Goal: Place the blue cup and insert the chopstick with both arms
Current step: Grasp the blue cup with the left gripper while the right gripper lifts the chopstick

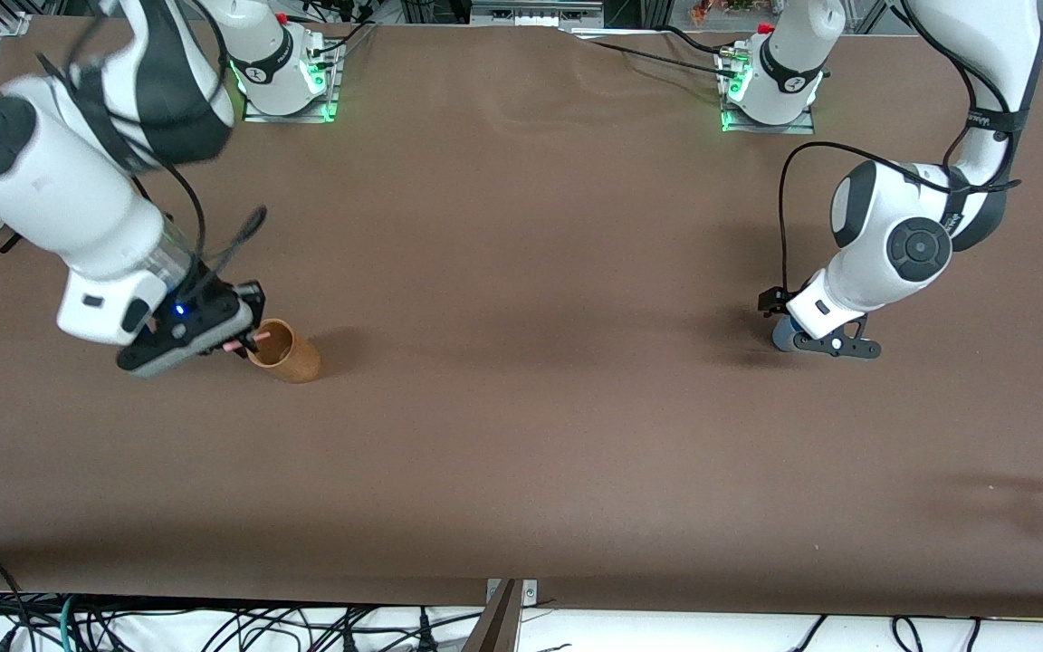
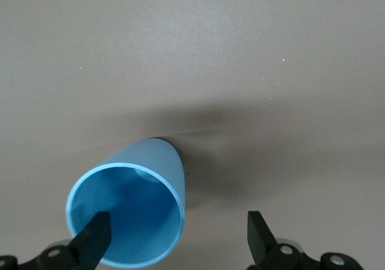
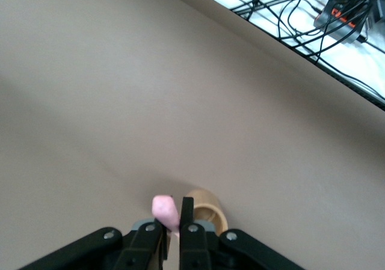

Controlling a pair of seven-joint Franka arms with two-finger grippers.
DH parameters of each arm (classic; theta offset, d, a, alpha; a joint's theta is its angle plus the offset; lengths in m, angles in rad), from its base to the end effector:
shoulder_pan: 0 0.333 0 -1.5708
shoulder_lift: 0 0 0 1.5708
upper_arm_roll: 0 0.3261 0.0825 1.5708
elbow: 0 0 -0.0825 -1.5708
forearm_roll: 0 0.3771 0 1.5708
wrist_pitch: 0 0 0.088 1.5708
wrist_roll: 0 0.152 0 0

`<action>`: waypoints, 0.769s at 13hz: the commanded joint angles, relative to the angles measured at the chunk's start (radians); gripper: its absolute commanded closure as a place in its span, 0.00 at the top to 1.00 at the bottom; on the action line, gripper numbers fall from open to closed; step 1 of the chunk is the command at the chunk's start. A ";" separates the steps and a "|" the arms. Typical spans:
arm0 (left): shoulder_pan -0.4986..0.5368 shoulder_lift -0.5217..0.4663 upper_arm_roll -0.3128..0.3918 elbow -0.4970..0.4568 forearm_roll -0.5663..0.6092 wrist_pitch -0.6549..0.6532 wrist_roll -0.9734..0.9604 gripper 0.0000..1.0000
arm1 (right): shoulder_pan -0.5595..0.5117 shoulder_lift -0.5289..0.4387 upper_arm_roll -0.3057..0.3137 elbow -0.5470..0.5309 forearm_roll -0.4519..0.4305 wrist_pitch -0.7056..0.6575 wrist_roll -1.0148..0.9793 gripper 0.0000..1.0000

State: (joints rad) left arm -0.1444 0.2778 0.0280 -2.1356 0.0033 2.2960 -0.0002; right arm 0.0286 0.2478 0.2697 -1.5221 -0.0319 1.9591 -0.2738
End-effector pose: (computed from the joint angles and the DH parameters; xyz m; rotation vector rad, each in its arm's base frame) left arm 0.5472 -0.0636 0.2362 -3.1139 0.1857 0.1819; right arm 0.6361 0.1746 0.5076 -2.9670 -0.8642 -0.3065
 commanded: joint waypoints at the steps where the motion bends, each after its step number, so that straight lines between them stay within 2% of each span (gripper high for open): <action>1: -0.006 -0.034 0.001 -0.061 0.027 0.065 -0.017 1.00 | -0.007 -0.035 0.008 0.091 0.030 -0.141 -0.028 0.00; 3: -0.006 -0.019 0.001 -0.079 0.027 0.120 -0.021 0.98 | -0.007 -0.033 0.010 0.115 0.059 -0.149 -0.030 0.00; 4: -0.003 -0.006 0.001 -0.078 0.027 0.126 -0.023 0.58 | -0.007 -0.029 0.011 0.117 0.064 -0.143 -0.027 0.00; 5: 0.000 -0.003 0.001 -0.078 0.026 0.128 -0.023 0.25 | -0.007 -0.027 0.028 0.115 0.064 -0.138 -0.024 0.00; 8: 0.008 0.000 0.004 -0.082 0.026 0.138 -0.023 0.00 | -0.007 -0.027 0.037 0.115 0.066 -0.135 0.002 0.00; 10: 0.008 -0.002 0.006 -0.089 0.026 0.140 -0.023 0.00 | -0.007 -0.027 0.039 0.111 0.066 -0.135 0.004 0.00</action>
State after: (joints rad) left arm -0.1389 0.2853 0.0324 -2.2048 0.0033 2.4132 -0.0016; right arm 0.0283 0.2158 0.2996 -1.4277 0.0160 1.8295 -0.2772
